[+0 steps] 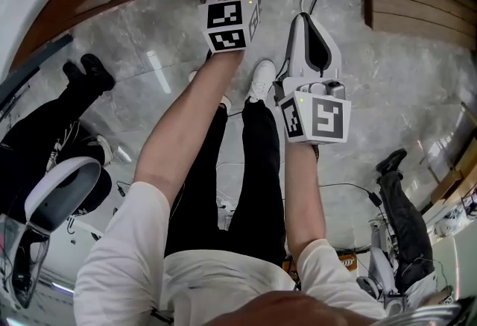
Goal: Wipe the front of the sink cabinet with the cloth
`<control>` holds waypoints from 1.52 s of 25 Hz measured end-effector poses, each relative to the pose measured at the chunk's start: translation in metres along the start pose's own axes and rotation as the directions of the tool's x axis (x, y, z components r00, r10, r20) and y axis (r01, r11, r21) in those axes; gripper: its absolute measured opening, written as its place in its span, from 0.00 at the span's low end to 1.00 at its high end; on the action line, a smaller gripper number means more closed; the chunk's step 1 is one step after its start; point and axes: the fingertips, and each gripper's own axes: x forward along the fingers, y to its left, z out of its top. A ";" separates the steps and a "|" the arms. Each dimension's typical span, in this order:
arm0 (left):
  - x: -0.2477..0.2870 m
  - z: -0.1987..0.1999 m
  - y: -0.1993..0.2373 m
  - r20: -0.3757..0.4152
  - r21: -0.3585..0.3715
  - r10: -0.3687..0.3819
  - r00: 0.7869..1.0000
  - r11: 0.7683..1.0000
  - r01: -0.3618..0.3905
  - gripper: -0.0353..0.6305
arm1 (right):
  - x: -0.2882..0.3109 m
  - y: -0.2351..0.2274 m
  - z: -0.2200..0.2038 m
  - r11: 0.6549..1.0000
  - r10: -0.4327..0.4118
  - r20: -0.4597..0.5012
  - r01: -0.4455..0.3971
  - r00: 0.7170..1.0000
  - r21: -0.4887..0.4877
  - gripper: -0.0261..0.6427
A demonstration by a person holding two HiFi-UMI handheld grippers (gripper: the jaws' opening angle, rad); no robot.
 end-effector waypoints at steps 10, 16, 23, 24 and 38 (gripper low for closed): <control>0.011 -0.001 -0.022 -0.016 0.025 -0.033 0.999 0.999 0.033 0.17 | -0.009 -0.025 0.000 0.999 -0.034 0.004 0.034 0.999 0.019 0.03; 0.021 0.002 -0.041 -0.016 0.029 -0.049 0.999 0.998 0.050 0.16 | -0.014 -0.039 0.002 0.999 -0.049 0.009 0.049 0.999 0.025 0.03; 0.033 0.003 -0.065 -0.028 0.019 -0.069 0.997 0.997 0.069 0.17 | -0.022 -0.059 0.004 0.997 -0.072 0.008 0.071 0.997 0.024 0.03; 0.034 0.003 -0.068 -0.030 0.023 -0.074 0.997 0.997 0.075 0.17 | -0.023 -0.061 0.004 0.997 -0.072 0.009 0.072 0.997 0.023 0.03; 0.054 -0.001 -0.120 -0.066 0.155 -0.179 0.982 0.970 0.187 0.17 | -0.028 -0.068 0.005 0.995 -0.090 0.013 0.090 0.996 0.033 0.03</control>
